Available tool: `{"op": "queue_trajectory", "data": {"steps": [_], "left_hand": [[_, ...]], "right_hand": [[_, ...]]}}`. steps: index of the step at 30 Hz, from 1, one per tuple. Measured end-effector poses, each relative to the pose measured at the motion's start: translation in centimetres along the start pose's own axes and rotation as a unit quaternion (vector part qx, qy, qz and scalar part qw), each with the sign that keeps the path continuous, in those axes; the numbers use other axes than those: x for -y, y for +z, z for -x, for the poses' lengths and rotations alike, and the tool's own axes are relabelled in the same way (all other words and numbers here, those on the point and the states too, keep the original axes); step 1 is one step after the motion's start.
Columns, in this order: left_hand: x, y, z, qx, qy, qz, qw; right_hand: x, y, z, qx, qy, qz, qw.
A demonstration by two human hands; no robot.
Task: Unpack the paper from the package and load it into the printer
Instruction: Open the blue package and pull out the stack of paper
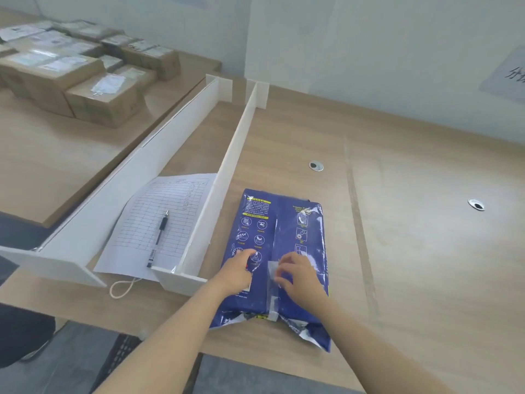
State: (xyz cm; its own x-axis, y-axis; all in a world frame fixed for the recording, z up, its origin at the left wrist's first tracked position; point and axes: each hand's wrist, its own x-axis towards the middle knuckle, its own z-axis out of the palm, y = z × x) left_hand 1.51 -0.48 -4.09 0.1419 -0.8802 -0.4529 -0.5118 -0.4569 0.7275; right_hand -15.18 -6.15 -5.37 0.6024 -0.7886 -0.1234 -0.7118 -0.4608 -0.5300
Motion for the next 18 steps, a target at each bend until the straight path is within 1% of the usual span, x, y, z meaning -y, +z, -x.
{"op": "queue_trajectory", "data": {"steps": [2,5,8,13,15,18], "left_hand": [[-0.3,0.0,0.4,0.011,0.004,-0.018,1.0],[-0.8,0.1,1.3,0.032,0.005,-0.038,0.999],[-0.9,0.3,1.8,0.046,0.003,-0.058,0.997],[-0.8,0.5,2.1,0.06,0.014,-0.072,0.995],[-0.8,0.6,2.1,0.067,0.017,-0.078,0.995],[-0.7,0.6,2.0,0.074,0.022,-0.086,0.993]], "right_hand": [[-0.4,-0.4,2.2,0.019,-0.041,-0.037,0.998],[-0.1,-1.2,5.5,0.064,-0.034,-0.072,0.995],[0.2,-0.7,8.6,0.094,-0.053,-0.09,0.99],[0.5,-0.3,11.1,0.062,-0.04,-0.125,0.989],[0.7,0.2,12.2,0.083,-0.023,-0.128,0.988],[0.4,1.3,14.2,0.11,0.039,-0.174,0.978]]}}
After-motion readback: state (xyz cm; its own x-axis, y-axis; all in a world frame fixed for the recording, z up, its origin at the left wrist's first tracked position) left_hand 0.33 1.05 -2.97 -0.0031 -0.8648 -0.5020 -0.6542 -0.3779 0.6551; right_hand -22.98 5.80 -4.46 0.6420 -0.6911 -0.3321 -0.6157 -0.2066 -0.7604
